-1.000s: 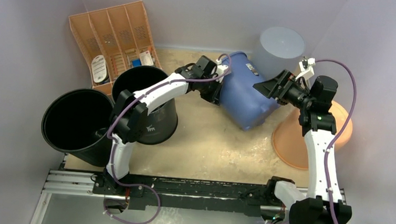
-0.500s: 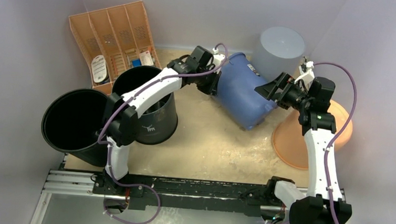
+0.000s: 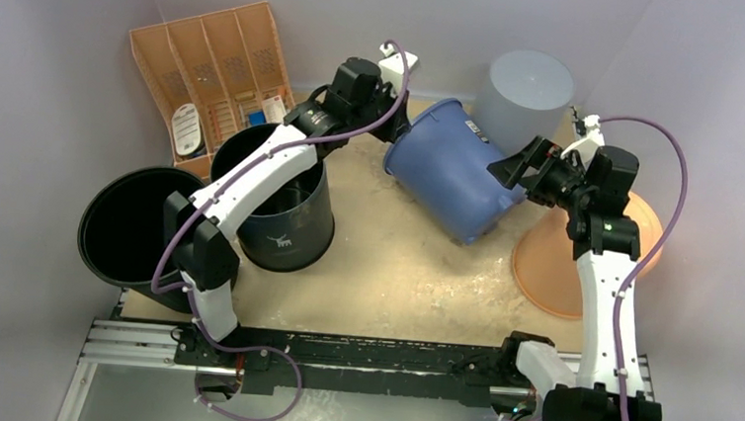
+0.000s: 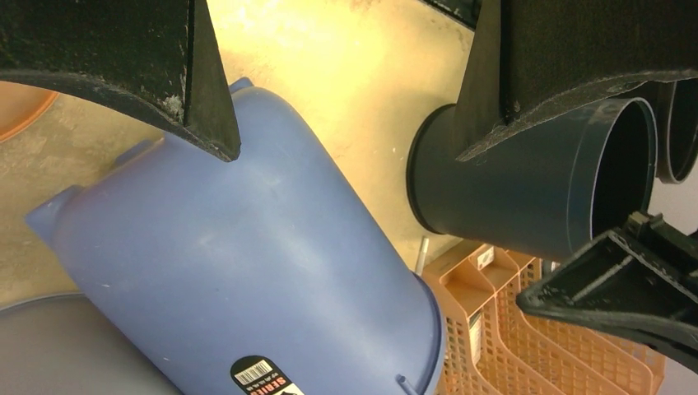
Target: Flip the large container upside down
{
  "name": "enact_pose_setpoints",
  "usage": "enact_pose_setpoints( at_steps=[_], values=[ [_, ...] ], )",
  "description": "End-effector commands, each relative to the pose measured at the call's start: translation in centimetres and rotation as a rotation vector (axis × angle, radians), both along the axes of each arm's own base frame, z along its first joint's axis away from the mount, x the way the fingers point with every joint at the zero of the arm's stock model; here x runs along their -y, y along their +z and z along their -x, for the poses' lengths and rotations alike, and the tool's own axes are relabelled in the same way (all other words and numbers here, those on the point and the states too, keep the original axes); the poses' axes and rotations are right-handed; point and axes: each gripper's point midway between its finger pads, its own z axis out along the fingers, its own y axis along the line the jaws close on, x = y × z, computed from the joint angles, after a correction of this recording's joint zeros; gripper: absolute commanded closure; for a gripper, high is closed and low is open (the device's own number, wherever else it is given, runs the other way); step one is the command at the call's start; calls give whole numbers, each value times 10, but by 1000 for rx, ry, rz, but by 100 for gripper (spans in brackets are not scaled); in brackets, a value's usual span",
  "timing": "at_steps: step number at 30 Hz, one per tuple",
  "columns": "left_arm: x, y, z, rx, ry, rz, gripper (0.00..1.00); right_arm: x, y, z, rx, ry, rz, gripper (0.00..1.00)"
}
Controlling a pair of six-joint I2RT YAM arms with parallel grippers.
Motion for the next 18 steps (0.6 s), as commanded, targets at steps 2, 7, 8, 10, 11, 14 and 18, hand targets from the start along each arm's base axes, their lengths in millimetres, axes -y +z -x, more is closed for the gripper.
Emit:
enact_pose_setpoints(
  at_steps=[2, 7, 8, 10, 11, 14, 18],
  values=[
    [-9, 43, -34, 170, 148, 120, 99, 11, 0, 3, -1, -55, 50, 0],
    [-17, 39, -40, 207, 159, 86, 89, 15, -11, 6, -48, -65, 77, 0],
    [-19, 36, -42, 199, 163, 54, 89, 14, -12, 7, -48, -62, 78, 0],
    [-17, 28, -44, 156, 138, 58, 88, 13, -13, 8, -48, -65, 66, 0],
    [-17, 24, -46, 136, 141, 68, 87, 13, -14, 8, -49, -66, 64, 0],
    [-15, 12, -53, 108, 150, 64, 81, 12, -15, 11, -51, -53, 66, 0],
    [-8, 7, -59, 85, 132, 93, 56, 19, -8, 8, -20, -89, 94, 0]
  ],
)
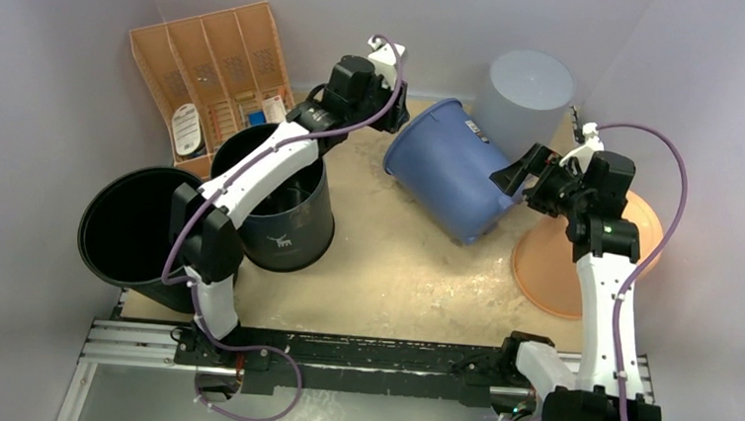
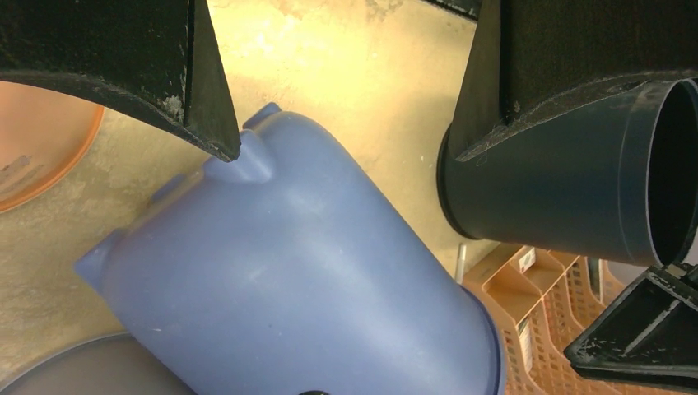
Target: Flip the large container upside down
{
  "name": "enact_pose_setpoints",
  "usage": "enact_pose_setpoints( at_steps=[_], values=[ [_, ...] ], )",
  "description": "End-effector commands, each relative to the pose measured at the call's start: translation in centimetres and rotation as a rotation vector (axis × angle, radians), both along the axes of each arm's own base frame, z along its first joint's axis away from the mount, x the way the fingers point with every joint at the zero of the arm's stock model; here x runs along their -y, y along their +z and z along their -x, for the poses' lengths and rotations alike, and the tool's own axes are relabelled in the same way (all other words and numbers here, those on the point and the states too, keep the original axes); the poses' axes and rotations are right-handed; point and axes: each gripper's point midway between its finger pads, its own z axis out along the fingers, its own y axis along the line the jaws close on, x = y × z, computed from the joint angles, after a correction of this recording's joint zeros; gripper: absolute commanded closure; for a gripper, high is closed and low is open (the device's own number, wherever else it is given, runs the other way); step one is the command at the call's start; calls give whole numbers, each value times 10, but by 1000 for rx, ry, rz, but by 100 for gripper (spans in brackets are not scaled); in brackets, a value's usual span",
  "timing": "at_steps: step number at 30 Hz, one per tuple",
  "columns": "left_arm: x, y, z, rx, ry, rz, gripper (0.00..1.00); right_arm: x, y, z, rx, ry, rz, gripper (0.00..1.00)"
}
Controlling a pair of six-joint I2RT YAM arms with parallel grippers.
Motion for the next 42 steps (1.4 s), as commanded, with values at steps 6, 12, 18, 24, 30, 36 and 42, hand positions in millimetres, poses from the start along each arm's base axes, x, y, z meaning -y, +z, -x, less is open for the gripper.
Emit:
enact_pose_setpoints(
  at_steps=[6, 12, 18, 24, 30, 36, 42],
  values=[
    [15, 7, -28, -25, -54, 152, 46, 7, 15, 1, 58, -29, 48, 0],
    [13, -3, -43, -95, -128, 294, 42, 3, 29, 5, 90, -24, 23, 0],
    [24, -14, -32, -143, -202, 321, 43, 0, 12, 14, 20, -44, -23, 0],
    [29, -21, -21, -170, -264, 322, 43, 8, 22, 18, 45, -120, -27, 0],
    [24, -42, -30, -197, -231, 280, 53, 6, 11, 13, 39, -106, -35, 0],
    [30, -53, -31, -238, -263, 304, 61, 28, -20, 13, -40, -239, 13, 0],
    [28, -62, -29, -255, -258, 283, 79, 20, -52, 7, -84, -205, -36, 0]
  ],
)
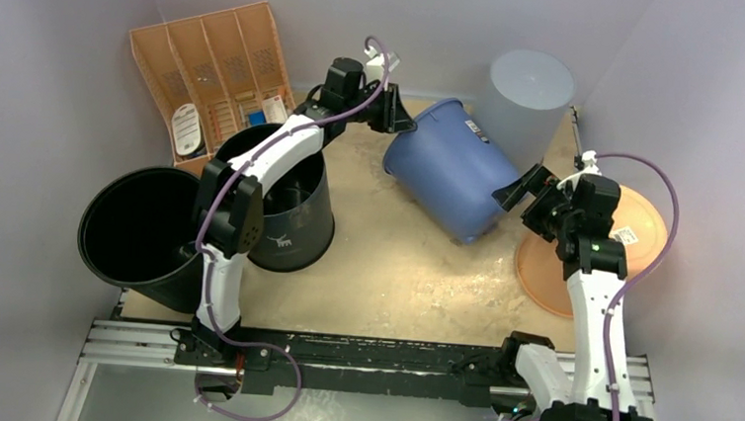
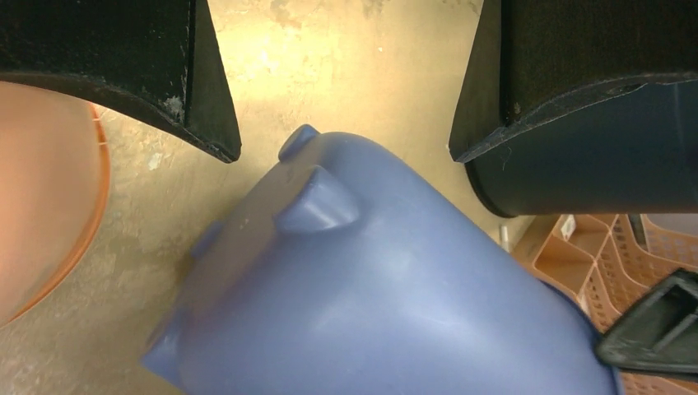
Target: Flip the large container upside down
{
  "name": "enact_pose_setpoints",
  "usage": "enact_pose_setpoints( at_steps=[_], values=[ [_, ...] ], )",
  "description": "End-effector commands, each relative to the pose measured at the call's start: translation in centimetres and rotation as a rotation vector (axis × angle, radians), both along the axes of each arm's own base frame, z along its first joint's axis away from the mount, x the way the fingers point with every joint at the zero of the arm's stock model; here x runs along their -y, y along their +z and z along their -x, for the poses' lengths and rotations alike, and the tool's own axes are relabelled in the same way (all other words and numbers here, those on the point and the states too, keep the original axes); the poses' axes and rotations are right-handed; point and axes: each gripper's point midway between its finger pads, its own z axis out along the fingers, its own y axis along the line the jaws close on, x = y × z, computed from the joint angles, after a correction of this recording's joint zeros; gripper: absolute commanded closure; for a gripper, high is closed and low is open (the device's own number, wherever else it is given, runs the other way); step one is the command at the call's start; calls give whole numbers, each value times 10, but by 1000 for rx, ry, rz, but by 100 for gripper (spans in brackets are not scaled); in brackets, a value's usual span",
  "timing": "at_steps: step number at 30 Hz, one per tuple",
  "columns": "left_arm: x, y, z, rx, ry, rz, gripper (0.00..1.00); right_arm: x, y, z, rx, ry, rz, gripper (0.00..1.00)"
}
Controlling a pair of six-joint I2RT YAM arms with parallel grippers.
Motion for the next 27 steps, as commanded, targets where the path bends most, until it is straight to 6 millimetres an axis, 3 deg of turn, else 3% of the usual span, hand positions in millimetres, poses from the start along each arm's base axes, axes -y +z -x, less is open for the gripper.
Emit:
enact_pose_setpoints(
  at_steps=[1, 8, 17, 24, 27],
  values=[
    [-2, -3, -3, 12, 1, -15, 80, -1, -16, -11, 5, 4, -12, 0],
    [-3, -17, -2, -23, 2, -20, 100, -5, -23, -32, 47, 40, -35, 0],
    [-29, -24, 2, -4, 42, -132, 100, -21, -26, -48, 107, 136, -98, 0],
    [-31, -25, 5, -16, 44, -132, 100, -34, -22, -55, 160, 211, -144, 0],
    [-30, -29, 5, -28, 42, -130, 100, -42, -10, -51, 192, 261, -159, 0]
  ],
)
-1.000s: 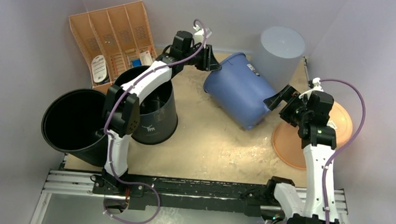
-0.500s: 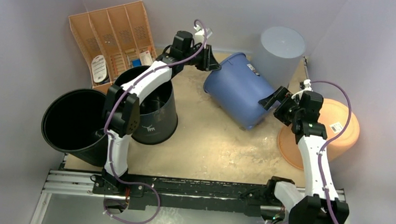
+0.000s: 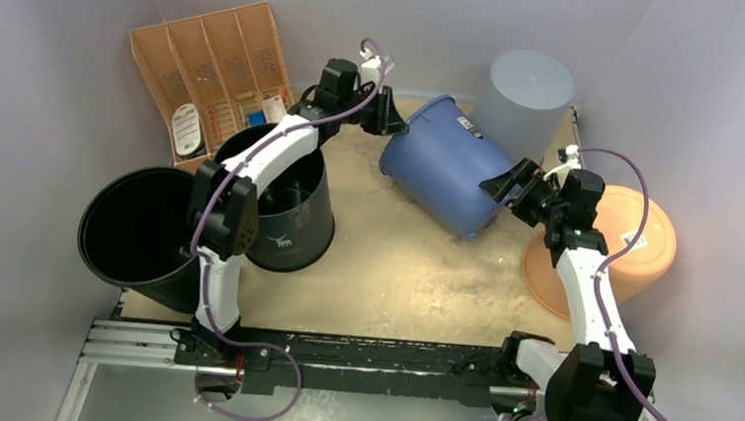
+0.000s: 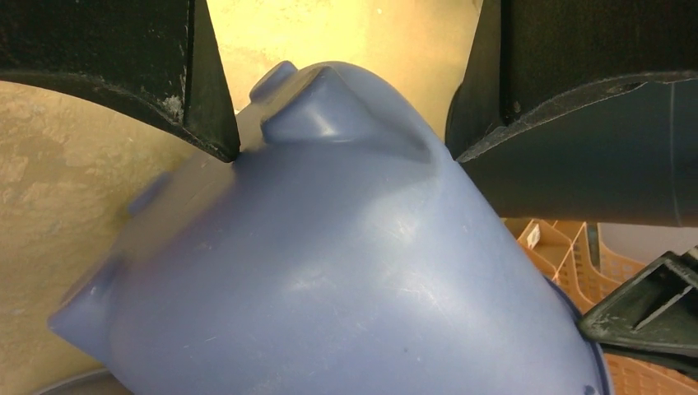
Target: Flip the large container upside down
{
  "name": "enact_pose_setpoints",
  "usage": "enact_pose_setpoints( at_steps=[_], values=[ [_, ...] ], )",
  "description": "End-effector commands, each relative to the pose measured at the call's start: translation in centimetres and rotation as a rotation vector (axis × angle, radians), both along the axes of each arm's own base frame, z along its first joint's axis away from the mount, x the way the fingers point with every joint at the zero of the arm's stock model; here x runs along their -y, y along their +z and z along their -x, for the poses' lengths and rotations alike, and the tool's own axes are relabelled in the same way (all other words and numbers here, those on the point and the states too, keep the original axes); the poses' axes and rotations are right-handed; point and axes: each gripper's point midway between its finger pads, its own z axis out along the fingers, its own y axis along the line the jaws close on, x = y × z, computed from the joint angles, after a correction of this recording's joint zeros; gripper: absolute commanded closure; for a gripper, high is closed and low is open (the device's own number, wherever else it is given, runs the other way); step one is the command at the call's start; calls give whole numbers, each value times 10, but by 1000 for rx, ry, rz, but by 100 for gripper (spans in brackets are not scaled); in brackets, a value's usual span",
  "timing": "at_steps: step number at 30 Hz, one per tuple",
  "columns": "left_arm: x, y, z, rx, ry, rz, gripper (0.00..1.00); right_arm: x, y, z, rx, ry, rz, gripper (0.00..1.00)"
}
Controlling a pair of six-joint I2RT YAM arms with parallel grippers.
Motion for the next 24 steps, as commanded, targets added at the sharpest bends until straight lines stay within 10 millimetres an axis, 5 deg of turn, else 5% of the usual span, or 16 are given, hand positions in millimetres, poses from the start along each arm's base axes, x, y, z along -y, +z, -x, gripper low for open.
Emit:
enact_pose_setpoints(
  at_steps=[1, 10, 18, 24],
  values=[
    [-15, -23, 0, -46, 46, -71, 100, -25, 39, 1, 146, 146, -63, 0],
    [-10, -22, -6, -55, 69, -34, 100, -45, 94, 24, 246, 262, -111, 0],
    [-6, -31, -3, -85, 58, -8, 100, -49, 65, 34, 175, 255, -146, 0],
    [-5, -44, 2, -133, 54, 3, 100, -52, 107, 34, 265, 264, -151, 0]
  ],
)
